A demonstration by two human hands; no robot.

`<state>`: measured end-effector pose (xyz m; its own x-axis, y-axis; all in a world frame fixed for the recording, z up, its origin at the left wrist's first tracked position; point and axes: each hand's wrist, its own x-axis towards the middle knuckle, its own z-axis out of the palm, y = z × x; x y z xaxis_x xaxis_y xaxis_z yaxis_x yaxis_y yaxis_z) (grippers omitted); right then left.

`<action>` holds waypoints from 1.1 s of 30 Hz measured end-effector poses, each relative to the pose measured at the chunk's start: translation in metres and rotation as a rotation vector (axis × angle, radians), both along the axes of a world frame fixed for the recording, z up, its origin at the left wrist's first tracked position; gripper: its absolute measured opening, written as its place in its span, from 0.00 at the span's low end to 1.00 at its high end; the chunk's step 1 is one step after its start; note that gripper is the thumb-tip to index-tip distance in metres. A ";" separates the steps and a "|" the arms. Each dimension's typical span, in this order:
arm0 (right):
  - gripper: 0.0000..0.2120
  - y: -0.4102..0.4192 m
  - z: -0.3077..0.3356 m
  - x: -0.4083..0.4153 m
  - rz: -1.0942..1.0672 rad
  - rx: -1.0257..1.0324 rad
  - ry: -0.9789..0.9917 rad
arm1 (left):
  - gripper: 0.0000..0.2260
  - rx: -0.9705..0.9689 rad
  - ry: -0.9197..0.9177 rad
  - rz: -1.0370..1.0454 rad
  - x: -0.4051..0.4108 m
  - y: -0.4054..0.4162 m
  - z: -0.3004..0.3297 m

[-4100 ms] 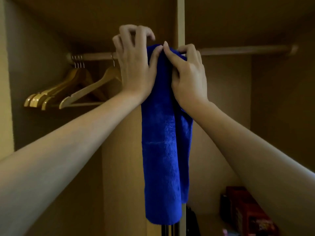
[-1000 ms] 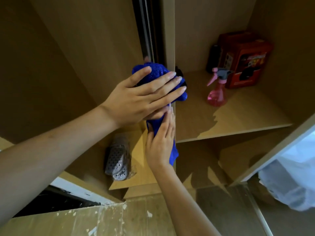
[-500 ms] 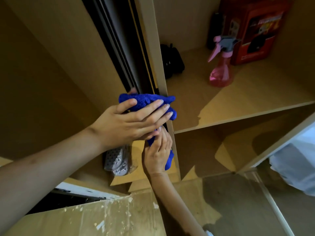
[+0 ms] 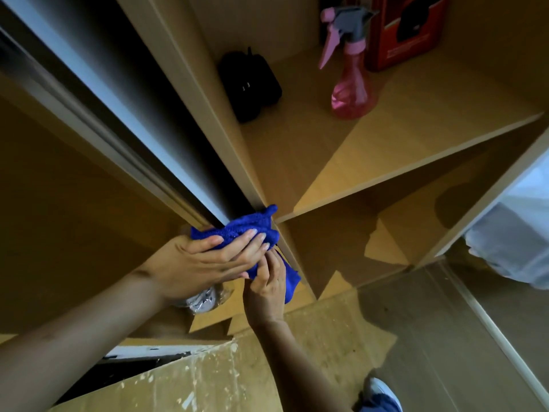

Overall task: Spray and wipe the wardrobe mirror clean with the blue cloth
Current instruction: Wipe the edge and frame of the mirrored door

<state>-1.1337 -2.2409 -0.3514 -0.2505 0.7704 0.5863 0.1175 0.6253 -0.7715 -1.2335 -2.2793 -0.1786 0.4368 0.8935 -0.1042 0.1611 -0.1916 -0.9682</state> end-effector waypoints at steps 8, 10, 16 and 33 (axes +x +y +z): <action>0.23 -0.015 -0.026 0.007 -0.006 -0.375 -0.095 | 0.28 -0.108 0.141 -0.024 0.011 -0.008 -0.034; 0.22 -0.020 -0.030 0.010 0.026 -0.519 -0.165 | 0.27 -0.128 0.147 0.018 0.016 -0.009 -0.047; 0.24 -0.017 -0.031 0.022 0.162 -0.667 -0.194 | 0.27 -0.120 0.029 0.079 0.022 -0.010 -0.069; 0.29 0.009 0.049 0.148 0.326 -0.502 -0.625 | 0.18 -0.192 -0.918 0.195 0.093 -0.007 -0.014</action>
<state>-0.9856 -2.2321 -0.3019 -0.6668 0.7350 -0.1227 0.4863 0.3044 -0.8191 -1.1405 -2.2863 -0.1925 0.2662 0.9625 0.0527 0.8873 -0.2234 -0.4034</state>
